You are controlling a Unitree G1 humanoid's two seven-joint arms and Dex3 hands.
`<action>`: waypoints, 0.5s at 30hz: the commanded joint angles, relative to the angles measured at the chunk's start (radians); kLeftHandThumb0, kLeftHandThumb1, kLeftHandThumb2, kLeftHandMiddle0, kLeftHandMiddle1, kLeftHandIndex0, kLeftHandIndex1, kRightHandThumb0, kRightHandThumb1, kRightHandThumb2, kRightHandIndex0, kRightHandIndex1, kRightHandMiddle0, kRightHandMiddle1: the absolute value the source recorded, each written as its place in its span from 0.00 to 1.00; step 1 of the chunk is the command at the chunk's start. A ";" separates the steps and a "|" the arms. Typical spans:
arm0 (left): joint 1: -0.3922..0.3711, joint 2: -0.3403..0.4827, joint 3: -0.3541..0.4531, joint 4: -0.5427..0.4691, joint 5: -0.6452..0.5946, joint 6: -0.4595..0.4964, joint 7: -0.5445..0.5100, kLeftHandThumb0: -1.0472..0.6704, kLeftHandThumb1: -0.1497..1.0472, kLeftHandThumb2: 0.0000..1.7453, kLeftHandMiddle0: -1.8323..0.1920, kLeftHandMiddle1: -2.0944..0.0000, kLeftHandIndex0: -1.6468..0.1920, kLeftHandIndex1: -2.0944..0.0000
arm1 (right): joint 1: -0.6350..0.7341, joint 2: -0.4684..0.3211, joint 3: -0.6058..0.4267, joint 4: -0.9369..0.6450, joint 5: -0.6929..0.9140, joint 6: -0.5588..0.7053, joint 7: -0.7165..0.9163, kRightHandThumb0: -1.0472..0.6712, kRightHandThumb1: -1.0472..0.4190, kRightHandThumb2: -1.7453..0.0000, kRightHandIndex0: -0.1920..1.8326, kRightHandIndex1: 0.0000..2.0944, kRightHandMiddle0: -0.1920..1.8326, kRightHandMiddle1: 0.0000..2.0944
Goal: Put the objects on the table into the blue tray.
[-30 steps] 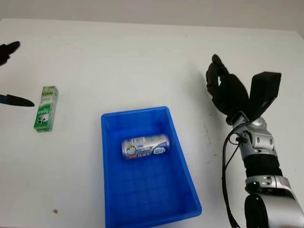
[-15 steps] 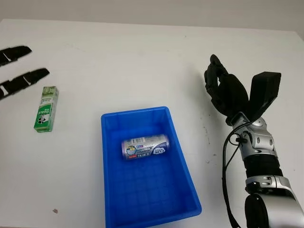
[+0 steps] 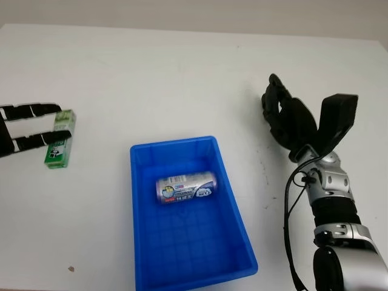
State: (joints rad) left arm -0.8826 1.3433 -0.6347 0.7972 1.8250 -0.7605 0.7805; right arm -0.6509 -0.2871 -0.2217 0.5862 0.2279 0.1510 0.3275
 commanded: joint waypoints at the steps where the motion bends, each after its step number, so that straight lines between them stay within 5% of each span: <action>1: -0.042 -0.029 -0.059 0.048 0.017 0.008 0.015 0.53 1.00 0.30 1.00 1.00 1.00 1.00 | -0.008 -0.011 -0.018 -0.003 0.011 -0.013 -0.004 0.25 0.00 0.61 0.00 0.00 0.00 0.00; 15: -0.189 -0.176 -0.260 0.213 -0.025 0.092 0.109 0.49 1.00 0.23 1.00 1.00 1.00 1.00 | 0.001 -0.022 -0.021 -0.003 0.010 -0.017 0.011 0.25 0.00 0.60 0.00 0.00 0.00 0.00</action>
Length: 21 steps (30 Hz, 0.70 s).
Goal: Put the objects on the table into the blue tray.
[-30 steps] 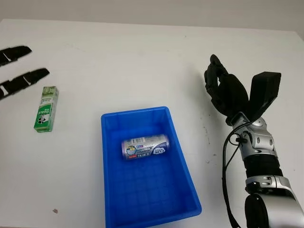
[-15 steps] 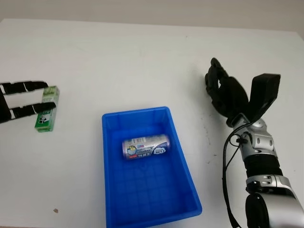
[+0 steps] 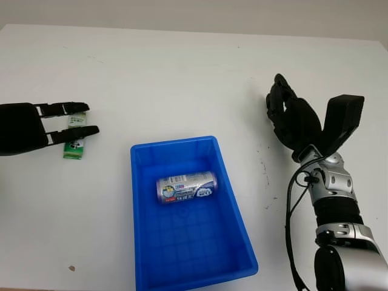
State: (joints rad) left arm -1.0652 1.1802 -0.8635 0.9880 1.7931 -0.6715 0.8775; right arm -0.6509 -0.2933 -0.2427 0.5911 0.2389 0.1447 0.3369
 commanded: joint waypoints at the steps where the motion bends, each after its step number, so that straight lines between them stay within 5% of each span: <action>1: -0.013 -0.022 -0.049 0.035 0.011 0.014 0.023 0.49 1.00 0.22 1.00 1.00 1.00 1.00 | 0.001 -0.014 -0.002 -0.008 -0.001 -0.011 -0.001 0.25 0.00 0.60 0.00 0.00 0.00 0.00; 4: -0.030 -0.050 -0.101 0.078 0.018 0.027 0.048 0.49 1.00 0.15 0.95 0.97 0.98 0.98 | 0.001 -0.010 -0.005 -0.010 0.002 -0.006 -0.008 0.25 0.00 0.61 0.00 0.00 0.00 0.00; 8: -0.045 -0.092 -0.142 0.149 -0.020 0.003 0.116 0.54 0.99 0.05 0.77 0.92 0.80 0.91 | -0.001 -0.015 -0.007 -0.011 0.003 0.000 -0.009 0.24 0.00 0.62 0.00 0.00 0.00 0.00; 9: -0.049 -0.104 -0.152 0.166 -0.029 0.000 0.125 0.54 0.98 0.04 0.78 0.68 0.73 0.83 | -0.001 -0.017 -0.007 -0.011 0.003 0.001 -0.006 0.24 0.00 0.62 0.00 0.00 0.00 0.00; 11: -0.059 -0.124 -0.173 0.189 -0.039 0.001 0.137 0.53 0.96 0.03 0.87 0.29 0.75 0.55 | -0.001 -0.021 -0.007 -0.010 0.004 -0.003 0.002 0.24 0.00 0.62 0.00 0.00 0.00 0.00; 12: -0.066 -0.133 -0.186 0.196 -0.041 0.002 0.142 0.51 0.95 0.03 0.88 0.13 0.77 0.42 | -0.001 -0.023 -0.007 -0.010 0.005 -0.005 0.005 0.24 0.00 0.62 0.00 0.00 0.00 0.00; 13: -0.072 -0.141 -0.199 0.199 -0.040 0.008 0.151 0.51 0.95 0.03 0.88 0.07 0.78 0.38 | -0.002 -0.025 -0.006 -0.011 0.002 -0.006 0.005 0.24 0.00 0.62 0.00 0.00 0.00 0.00; 17: -0.089 -0.176 -0.249 0.204 -0.029 0.065 0.143 0.47 0.99 0.07 0.78 0.00 0.95 0.05 | -0.007 -0.030 -0.008 -0.009 0.003 -0.004 0.010 0.25 0.00 0.62 0.00 0.00 0.00 0.00; 21: -0.097 -0.202 -0.279 0.209 -0.041 0.089 0.120 0.46 1.00 0.12 0.75 0.00 0.99 0.00 | -0.003 -0.033 -0.007 -0.015 0.002 0.000 0.009 0.25 0.00 0.62 0.00 0.00 0.00 0.00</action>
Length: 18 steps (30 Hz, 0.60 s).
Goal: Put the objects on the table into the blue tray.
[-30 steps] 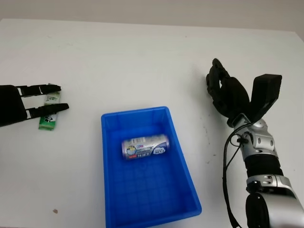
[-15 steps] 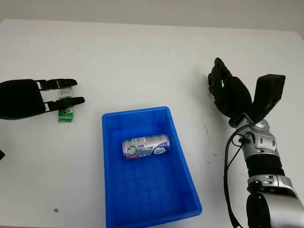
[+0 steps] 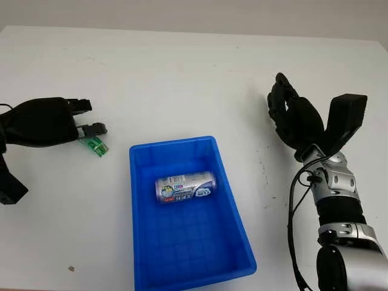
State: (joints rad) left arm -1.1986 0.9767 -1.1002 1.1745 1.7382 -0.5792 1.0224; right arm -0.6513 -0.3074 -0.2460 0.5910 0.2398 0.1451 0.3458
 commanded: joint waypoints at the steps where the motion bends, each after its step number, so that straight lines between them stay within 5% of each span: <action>1: 0.036 -0.005 -0.044 0.025 0.004 -0.009 -0.024 0.46 1.00 0.11 0.72 0.00 0.96 0.00 | -0.001 -0.018 -0.006 -0.019 0.005 0.002 0.000 0.25 0.00 0.62 0.00 0.00 0.00 0.00; 5: 0.037 -0.018 -0.044 0.033 -0.040 -0.027 -0.034 0.43 1.00 0.12 0.59 0.00 0.81 0.00 | 0.004 -0.013 -0.009 -0.028 0.008 0.010 -0.014 0.25 0.00 0.63 0.00 0.00 0.00 0.00; 9: 0.039 -0.023 -0.034 0.022 -0.085 -0.024 -0.085 0.29 1.00 0.25 0.42 0.00 0.59 0.00 | 0.007 -0.015 -0.002 -0.022 0.001 -0.007 -0.007 0.25 0.00 0.62 0.00 0.00 0.00 0.00; 13: 0.033 -0.023 -0.006 0.012 -0.158 -0.066 -0.138 0.35 1.00 0.23 0.34 0.00 0.58 0.00 | 0.004 -0.011 0.001 -0.017 -0.003 -0.006 -0.012 0.25 0.00 0.62 0.00 0.00 0.00 0.00; 18: 0.018 -0.014 0.039 -0.030 -0.223 -0.026 -0.196 0.36 1.00 0.25 0.37 0.00 0.64 0.00 | 0.002 -0.003 0.001 -0.017 0.003 -0.001 -0.023 0.25 0.00 0.62 0.00 0.00 0.00 0.00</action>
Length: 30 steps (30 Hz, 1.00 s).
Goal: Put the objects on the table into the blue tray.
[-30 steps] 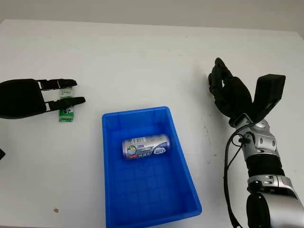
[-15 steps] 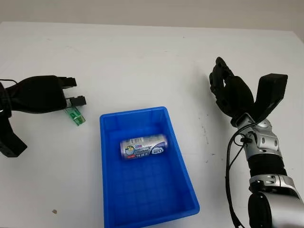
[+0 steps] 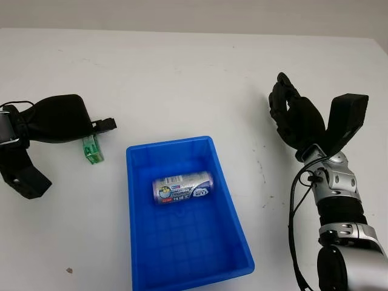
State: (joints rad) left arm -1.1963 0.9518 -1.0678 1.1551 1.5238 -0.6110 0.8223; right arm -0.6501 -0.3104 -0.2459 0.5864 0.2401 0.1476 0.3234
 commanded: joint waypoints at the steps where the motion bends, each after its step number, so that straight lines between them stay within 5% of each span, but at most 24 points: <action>1: 0.012 0.012 0.021 -0.013 -0.025 0.010 0.011 0.37 1.00 0.22 0.38 0.00 0.64 0.00 | 0.000 -0.001 0.002 -0.011 0.003 -0.005 0.005 0.25 0.00 0.62 0.00 0.00 0.00 0.00; 9: -0.021 0.015 0.099 -0.016 -0.120 0.014 -0.013 0.38 1.00 0.17 0.50 0.00 0.78 0.00 | 0.007 -0.003 0.013 -0.013 -0.004 -0.008 0.011 0.25 0.00 0.61 0.00 0.00 0.00 0.00; 15: -0.053 0.019 0.177 -0.034 -0.186 0.035 0.020 0.40 1.00 0.09 0.41 0.00 0.70 0.00 | 0.011 0.002 0.008 -0.019 0.011 -0.003 0.009 0.25 0.00 0.61 0.00 0.00 0.00 0.00; 20: -0.060 0.021 0.257 -0.065 -0.271 -0.004 -0.028 0.36 1.00 0.19 0.43 0.00 0.66 0.00 | 0.004 0.004 0.012 0.000 0.011 -0.017 0.018 0.25 0.00 0.61 0.00 0.00 0.00 0.00; 25: -0.046 0.029 0.331 -0.128 -0.336 -0.031 -0.060 0.36 1.00 0.20 0.51 0.00 0.65 0.00 | 0.003 0.004 0.016 0.001 0.009 -0.005 0.017 0.25 0.00 0.60 0.00 0.00 0.00 0.00; 30: -0.027 0.041 0.408 -0.201 -0.400 -0.054 -0.107 0.36 1.00 0.21 0.48 0.00 0.63 0.00 | 0.004 0.005 0.017 0.000 0.009 -0.001 0.014 0.25 0.00 0.60 0.00 0.00 0.00 0.00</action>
State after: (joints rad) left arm -1.2249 0.9607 -0.6932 0.9865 1.1434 -0.6628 0.7245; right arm -0.6489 -0.3067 -0.2265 0.5910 0.2483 0.1455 0.3391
